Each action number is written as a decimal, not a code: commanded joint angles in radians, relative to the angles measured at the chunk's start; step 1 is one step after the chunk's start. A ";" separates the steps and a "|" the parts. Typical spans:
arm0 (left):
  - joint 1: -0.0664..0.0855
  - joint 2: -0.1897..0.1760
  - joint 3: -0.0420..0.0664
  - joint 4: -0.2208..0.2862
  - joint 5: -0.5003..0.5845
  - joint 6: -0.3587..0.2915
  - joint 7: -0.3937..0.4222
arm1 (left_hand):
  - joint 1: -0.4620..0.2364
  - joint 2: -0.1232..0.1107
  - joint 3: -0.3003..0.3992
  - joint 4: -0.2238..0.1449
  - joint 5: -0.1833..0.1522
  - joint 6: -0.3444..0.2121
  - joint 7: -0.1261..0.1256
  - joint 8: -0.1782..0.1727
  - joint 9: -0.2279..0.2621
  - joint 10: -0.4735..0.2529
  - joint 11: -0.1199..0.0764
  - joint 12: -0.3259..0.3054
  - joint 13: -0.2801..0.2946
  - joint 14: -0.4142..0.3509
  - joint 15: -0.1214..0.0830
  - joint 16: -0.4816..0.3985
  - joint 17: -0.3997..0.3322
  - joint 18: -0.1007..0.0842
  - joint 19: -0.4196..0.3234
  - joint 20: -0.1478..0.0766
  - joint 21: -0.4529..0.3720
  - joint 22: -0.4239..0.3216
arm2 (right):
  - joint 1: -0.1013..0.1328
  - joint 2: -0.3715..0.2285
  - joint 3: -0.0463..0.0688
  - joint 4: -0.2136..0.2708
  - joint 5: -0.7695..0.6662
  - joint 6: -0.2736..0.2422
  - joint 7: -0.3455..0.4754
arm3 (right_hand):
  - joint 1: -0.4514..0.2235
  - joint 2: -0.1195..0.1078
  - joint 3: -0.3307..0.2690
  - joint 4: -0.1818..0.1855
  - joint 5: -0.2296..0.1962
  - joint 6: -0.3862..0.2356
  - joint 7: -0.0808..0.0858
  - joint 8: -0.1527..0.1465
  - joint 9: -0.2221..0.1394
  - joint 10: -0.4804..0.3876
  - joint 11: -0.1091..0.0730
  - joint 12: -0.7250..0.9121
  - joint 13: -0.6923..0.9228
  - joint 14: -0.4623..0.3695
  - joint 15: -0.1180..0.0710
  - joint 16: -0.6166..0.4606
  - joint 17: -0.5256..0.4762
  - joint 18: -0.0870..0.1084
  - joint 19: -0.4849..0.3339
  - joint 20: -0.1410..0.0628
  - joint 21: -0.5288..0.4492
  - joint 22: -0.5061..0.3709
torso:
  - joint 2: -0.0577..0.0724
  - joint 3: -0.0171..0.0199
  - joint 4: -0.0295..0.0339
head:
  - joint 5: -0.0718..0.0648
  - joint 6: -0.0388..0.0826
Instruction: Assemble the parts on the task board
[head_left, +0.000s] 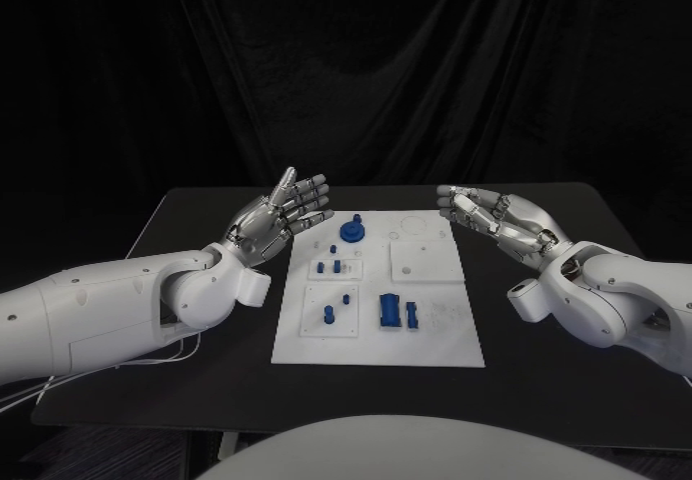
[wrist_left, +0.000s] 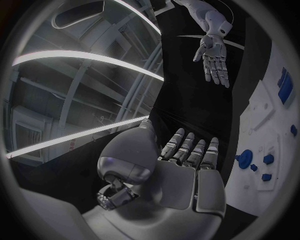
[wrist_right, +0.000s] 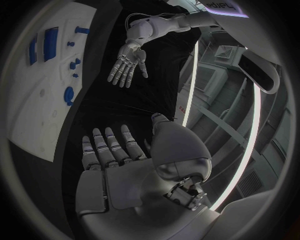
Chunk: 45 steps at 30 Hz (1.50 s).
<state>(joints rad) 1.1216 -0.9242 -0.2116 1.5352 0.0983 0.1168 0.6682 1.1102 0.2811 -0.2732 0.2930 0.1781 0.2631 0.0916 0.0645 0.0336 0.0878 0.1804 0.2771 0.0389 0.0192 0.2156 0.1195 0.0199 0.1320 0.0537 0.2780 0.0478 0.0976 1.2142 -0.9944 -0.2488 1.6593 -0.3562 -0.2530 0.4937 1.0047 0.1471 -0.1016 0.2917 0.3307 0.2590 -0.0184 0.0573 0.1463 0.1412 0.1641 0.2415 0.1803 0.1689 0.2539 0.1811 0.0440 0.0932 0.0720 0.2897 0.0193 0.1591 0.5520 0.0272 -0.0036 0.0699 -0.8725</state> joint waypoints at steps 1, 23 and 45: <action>0.001 0.024 0.001 -0.033 -0.027 -0.020 0.127 | 0.011 0.004 -0.010 0.000 -0.004 -0.038 -0.041 -0.022 -0.004 -0.015 -0.005 -0.014 -0.002 -0.011 -0.005 -0.019 -0.003 0.000 -0.010 -0.006 -0.008 -0.007 | -0.014 0.009 0.001 -0.026 0.097 0.110 0.121 | 0.022 0.012 -0.040 0.002 -0.019 -0.116 -0.073 -0.035 -0.076 -0.082 -0.051 -0.061 -0.070 -0.096 -0.026 -0.057 -0.014 0.024 -0.034 -0.002 -0.005 -0.053 | -0.016 0.0040 -0.0109 | 0.007 0.000; -0.023 0.083 0.052 -0.065 -0.047 -0.238 -0.032 | -1.110 -0.281 0.273 -0.293 -0.178 -0.263 -0.092 -0.065 -0.034 -0.088 -0.180 -0.277 -0.039 -0.019 -0.216 -0.120 -0.020 -0.132 -0.054 -0.278 -0.048 -0.098 | -0.085 0.094 0.087 -0.078 0.175 -0.139 0.089 | -1.005 -0.147 0.102 -0.292 -0.331 -0.259 0.018 -0.057 -0.146 -0.141 -0.164 -0.241 -0.180 -0.169 -0.254 -0.181 -0.044 -0.093 -0.072 -0.290 -0.019 -0.159 | -0.016 -0.0077 -0.0018 | -0.029 0.104; -0.069 0.141 0.203 0.029 -0.095 -0.851 -0.142 | -1.110 -0.281 0.273 -0.293 -0.178 -0.263 -0.092 -0.065 -0.034 -0.088 -0.180 -0.277 -0.039 -0.019 -0.216 -0.120 -0.020 -0.132 -0.054 -0.278 -0.048 -0.098 | -0.164 0.214 0.249 -0.089 0.356 -0.517 0.026 | -1.005 -0.147 0.102 -0.292 -0.331 -0.259 0.018 -0.057 -0.146 -0.141 -0.164 -0.241 -0.180 -0.169 -0.254 -0.181 -0.044 -0.093 -0.072 -0.290 -0.019 -0.159 | -0.008 -0.0272 0.0036 | -0.070 0.273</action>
<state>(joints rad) 1.0546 -0.7855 -0.0106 1.5605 0.0290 -0.6040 0.5476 0.0067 -0.0001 0.0004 0.0040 0.0029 0.0036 -0.0001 0.0037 0.0011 0.0019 -0.0015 0.0029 0.0012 0.0003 0.0035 0.0035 0.0013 0.0058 -0.0008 0.0050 0.0032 0.0011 1.0524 -0.7797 -0.0014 1.5702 -0.0278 -0.7062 0.5456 0.0064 -0.0011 -0.0010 0.0039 0.0035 -0.0010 -0.0043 0.0036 0.0012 -0.0001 -0.0033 0.0036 0.0011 0.0000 0.0052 0.0037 0.0011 0.0073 0.0004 0.0052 0.0036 0.0252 0.5437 0.0009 -0.0001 -0.0002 -0.6010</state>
